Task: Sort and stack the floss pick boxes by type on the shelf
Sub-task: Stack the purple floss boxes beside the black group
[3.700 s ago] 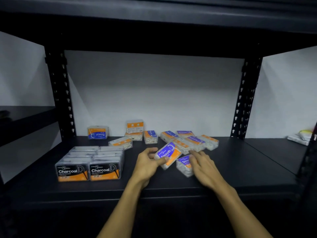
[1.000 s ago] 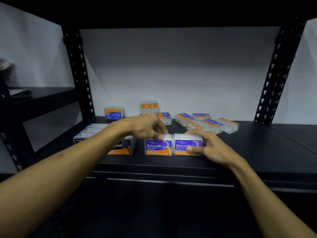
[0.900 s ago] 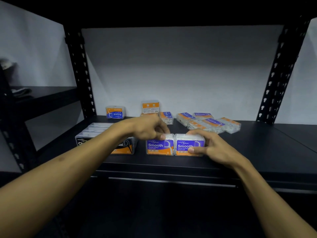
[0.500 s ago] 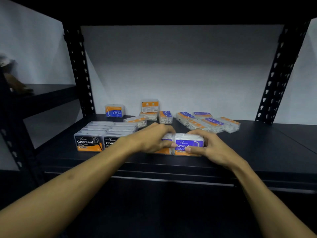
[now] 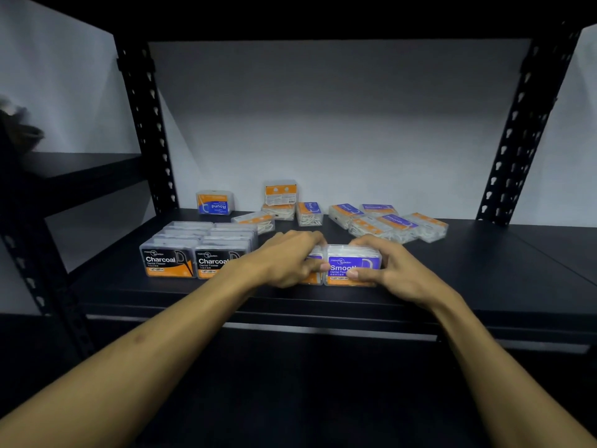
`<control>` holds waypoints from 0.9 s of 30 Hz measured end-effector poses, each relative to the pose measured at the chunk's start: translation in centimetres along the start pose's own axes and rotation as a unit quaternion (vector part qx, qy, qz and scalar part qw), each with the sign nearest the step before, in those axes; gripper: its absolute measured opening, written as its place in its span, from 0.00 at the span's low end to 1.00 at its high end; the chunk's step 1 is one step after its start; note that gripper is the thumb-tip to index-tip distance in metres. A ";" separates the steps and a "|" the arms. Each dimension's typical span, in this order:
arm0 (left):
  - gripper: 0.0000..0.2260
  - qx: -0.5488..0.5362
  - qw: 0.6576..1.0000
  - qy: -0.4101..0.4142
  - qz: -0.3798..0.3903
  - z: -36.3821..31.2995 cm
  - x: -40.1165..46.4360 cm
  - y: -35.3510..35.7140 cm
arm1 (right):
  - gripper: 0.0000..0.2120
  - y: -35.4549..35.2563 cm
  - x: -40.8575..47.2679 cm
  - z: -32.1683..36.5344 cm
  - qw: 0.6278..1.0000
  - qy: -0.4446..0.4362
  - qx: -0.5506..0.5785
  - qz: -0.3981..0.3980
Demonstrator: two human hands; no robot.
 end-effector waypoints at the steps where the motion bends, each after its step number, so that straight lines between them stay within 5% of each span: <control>1: 0.19 0.002 1.000 -0.001 -0.002 0.0 0.0 0.0 | 0.18 0.0 0.0 0.0 1.000 0.000 0.000 -0.001; 8: 0.20 0.015 1.000 -0.003 0.005 0.1 0.1 -0.2 | 0.20 0.2 -0.1 0.1 1.000 0.004 -0.012 -0.002; 12: 0.29 0.007 1.000 -0.005 0.016 0.1 0.1 -0.9 | 0.27 0.1 -0.5 0.4 0.999 0.023 0.042 -0.016; 15: 0.31 -0.057 0.998 0.005 0.011 -0.8 0.3 -2.5 | 0.23 -1.4 -0.6 0.2 0.991 0.014 0.082 -0.107; 18: 0.27 -0.097 0.995 0.020 -0.014 -1.8 1.8 -4.2 | 0.16 -4.0 -0.3 -1.5 0.967 0.041 0.021 -0.249; 21: 0.22 -0.088 0.995 0.032 -0.023 -2.4 4.8 -5.1 | 0.17 -6.0 0.0 -4.1 0.946 0.090 -0.042 -0.308; 27: 0.16 -0.032 0.999 0.002 0.024 -2.6 12.9 -5.0 | 0.29 -6.8 1.8 -5.5 0.928 0.232 -0.226 -0.187</control>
Point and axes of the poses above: each hand's wrist, its own x-axis towards the middle knuckle, its own y-axis out of the palm, z = x × y, the point moved 2 cm from there along x, towards the middle knuckle, and after that the axes turned 9 degrees about z, right-handed, at the moved point
